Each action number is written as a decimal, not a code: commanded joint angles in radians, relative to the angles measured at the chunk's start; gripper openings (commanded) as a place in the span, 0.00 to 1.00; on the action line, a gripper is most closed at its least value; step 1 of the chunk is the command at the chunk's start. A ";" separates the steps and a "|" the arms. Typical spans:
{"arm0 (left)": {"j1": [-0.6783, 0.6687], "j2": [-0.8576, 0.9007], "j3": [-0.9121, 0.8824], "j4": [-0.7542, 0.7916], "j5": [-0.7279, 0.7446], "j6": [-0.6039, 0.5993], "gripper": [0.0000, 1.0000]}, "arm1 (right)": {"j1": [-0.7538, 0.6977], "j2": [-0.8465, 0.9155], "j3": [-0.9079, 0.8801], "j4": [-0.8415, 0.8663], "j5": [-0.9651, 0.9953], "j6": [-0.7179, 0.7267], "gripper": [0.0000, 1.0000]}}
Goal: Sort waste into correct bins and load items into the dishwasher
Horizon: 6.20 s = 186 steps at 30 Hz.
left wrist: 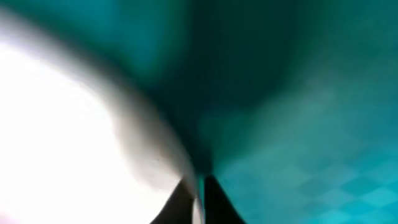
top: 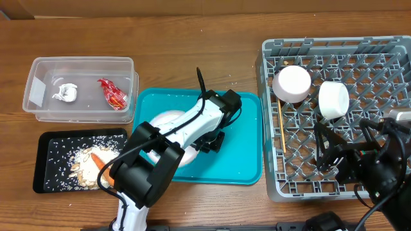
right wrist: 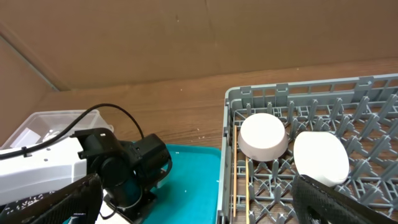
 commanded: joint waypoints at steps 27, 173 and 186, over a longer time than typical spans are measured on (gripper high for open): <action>0.178 0.023 0.706 0.500 1.224 -0.072 0.04 | 0.000 -0.001 0.002 0.002 0.009 0.001 1.00; 0.465 -0.662 0.381 -0.169 -0.139 -0.045 1.00 | -0.069 -0.123 -0.146 0.100 0.119 -0.034 1.00; 0.465 -0.662 0.381 -0.169 -0.139 -0.045 1.00 | -0.152 -0.462 -0.822 0.725 0.163 -0.026 1.00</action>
